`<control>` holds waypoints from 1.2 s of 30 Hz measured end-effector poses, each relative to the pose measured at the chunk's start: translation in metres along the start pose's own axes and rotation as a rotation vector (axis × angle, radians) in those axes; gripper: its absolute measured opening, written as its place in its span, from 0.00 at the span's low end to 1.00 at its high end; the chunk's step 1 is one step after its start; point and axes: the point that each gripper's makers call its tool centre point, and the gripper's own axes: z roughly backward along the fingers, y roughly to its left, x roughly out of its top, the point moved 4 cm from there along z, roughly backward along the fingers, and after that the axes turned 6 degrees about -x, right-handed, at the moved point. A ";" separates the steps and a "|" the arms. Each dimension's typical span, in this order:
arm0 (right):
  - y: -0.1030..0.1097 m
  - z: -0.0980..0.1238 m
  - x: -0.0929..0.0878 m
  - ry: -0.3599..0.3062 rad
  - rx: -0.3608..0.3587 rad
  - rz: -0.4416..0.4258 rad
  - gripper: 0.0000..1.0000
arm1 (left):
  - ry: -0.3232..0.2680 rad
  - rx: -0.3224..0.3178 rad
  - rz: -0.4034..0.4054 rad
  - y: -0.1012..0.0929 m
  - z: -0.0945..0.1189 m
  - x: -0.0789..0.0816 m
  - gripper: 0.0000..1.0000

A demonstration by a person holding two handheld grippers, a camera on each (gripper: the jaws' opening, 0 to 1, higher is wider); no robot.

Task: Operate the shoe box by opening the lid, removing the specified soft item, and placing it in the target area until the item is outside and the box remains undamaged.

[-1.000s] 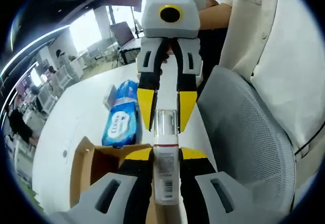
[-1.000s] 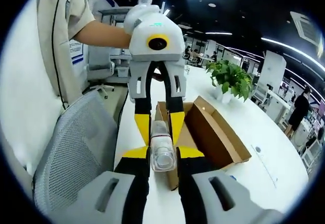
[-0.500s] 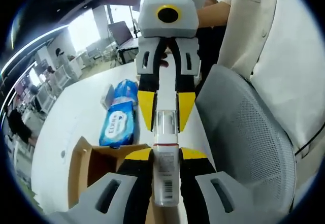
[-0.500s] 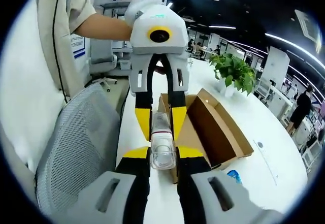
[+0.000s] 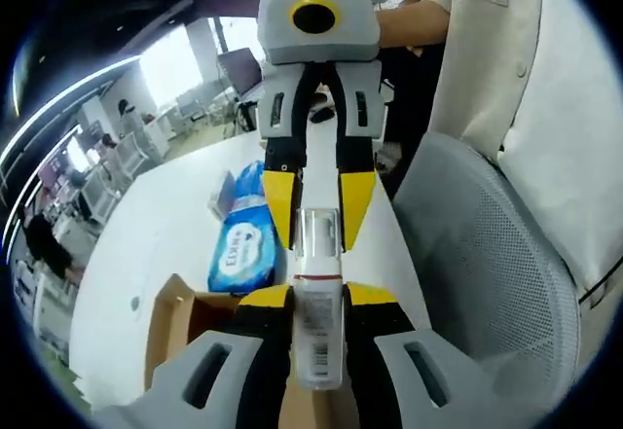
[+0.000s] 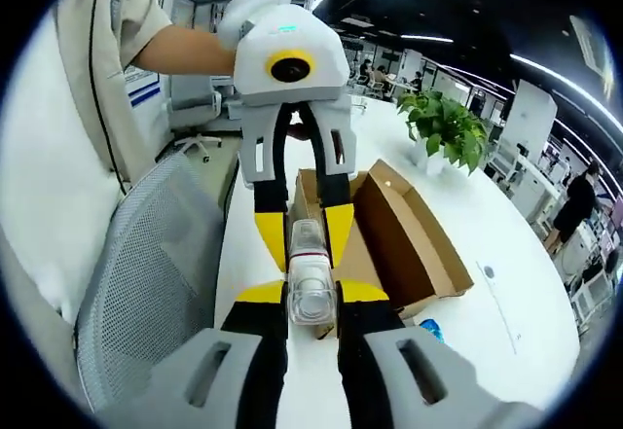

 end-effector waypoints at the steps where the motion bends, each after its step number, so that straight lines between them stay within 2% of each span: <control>1: -0.002 0.001 0.000 0.006 0.000 0.013 0.15 | -0.002 0.009 -0.005 0.002 0.000 0.002 0.18; 7: -0.016 0.009 0.002 0.028 -0.008 0.054 0.14 | -0.024 0.046 -0.010 0.011 0.000 0.006 0.23; 13: -0.033 0.017 0.000 0.060 -0.016 0.078 0.15 | -0.015 0.095 0.022 0.017 0.003 -0.002 0.31; 16: -0.044 0.021 -0.004 0.079 -0.026 0.087 0.15 | -0.017 0.142 0.091 0.022 0.009 -0.011 0.34; 22: -0.069 0.032 -0.007 0.111 -0.054 0.105 0.15 | -0.018 0.188 0.165 0.021 0.021 -0.025 0.40; 27: -0.091 0.037 -0.013 0.144 -0.074 0.122 0.15 | -0.039 0.240 0.254 0.022 0.034 -0.036 0.47; 36: -0.129 0.044 -0.023 0.204 -0.097 0.147 0.15 | -0.079 0.319 0.356 0.021 0.051 -0.048 0.59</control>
